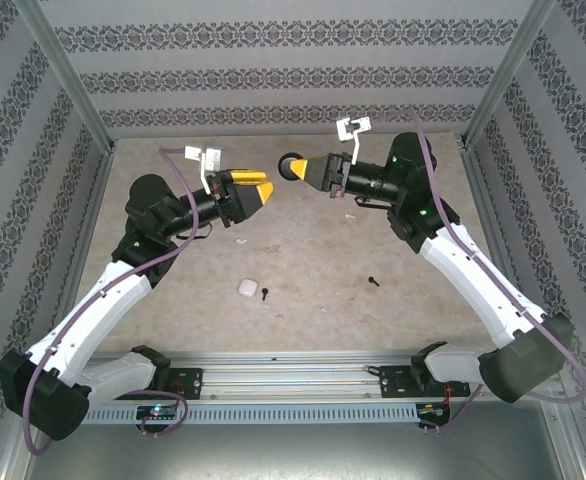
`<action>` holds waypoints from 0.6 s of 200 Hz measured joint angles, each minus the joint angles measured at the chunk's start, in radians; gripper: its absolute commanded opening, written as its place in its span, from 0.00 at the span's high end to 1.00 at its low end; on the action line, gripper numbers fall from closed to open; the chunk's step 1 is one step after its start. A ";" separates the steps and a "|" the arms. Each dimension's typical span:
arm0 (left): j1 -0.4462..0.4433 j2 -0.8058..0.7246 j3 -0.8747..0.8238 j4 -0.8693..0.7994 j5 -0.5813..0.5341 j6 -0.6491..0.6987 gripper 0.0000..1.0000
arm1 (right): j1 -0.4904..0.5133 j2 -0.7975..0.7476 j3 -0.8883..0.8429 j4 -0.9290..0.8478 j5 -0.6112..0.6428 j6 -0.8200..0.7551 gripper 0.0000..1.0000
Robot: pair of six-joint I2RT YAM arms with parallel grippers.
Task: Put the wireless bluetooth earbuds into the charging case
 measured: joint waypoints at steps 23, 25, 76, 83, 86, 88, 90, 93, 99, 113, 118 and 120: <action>-0.016 0.024 0.000 0.033 -0.003 -0.023 0.46 | 0.022 0.018 0.000 0.038 -0.008 0.015 0.87; -0.016 0.025 0.000 0.035 -0.003 -0.024 0.46 | 0.025 0.019 0.000 0.042 -0.009 0.016 0.87; -0.021 0.053 -0.001 0.131 -0.003 -0.082 0.53 | 0.046 0.037 0.000 0.056 -0.019 0.029 0.87; -0.021 0.055 -0.001 0.142 -0.003 -0.088 0.56 | 0.046 0.037 0.000 0.056 -0.021 0.030 0.87; -0.021 0.056 -0.001 0.146 -0.002 -0.090 0.58 | 0.046 0.037 0.000 0.057 -0.023 0.030 0.87; -0.021 0.057 -0.001 0.148 -0.003 -0.092 0.59 | 0.046 0.037 0.000 0.057 -0.023 0.030 0.87; -0.021 0.058 -0.001 0.149 -0.003 -0.094 0.60 | 0.046 0.037 0.000 0.058 -0.023 0.030 0.87; -0.021 0.059 -0.001 0.151 -0.003 -0.096 0.61 | 0.046 0.037 0.000 0.059 -0.026 0.030 0.87; -0.021 0.062 -0.001 0.153 -0.003 -0.101 0.65 | 0.046 0.036 0.000 0.060 -0.029 0.030 0.87; -0.020 0.071 -0.001 0.167 -0.002 -0.112 0.72 | 0.048 0.034 0.000 0.059 -0.034 0.029 0.87; -0.021 0.076 -0.001 0.172 0.000 -0.116 0.75 | 0.050 0.033 0.000 0.058 -0.036 0.029 0.87; -0.020 0.076 -0.001 0.174 0.001 -0.116 0.76 | 0.050 0.033 0.000 0.058 -0.034 0.029 0.87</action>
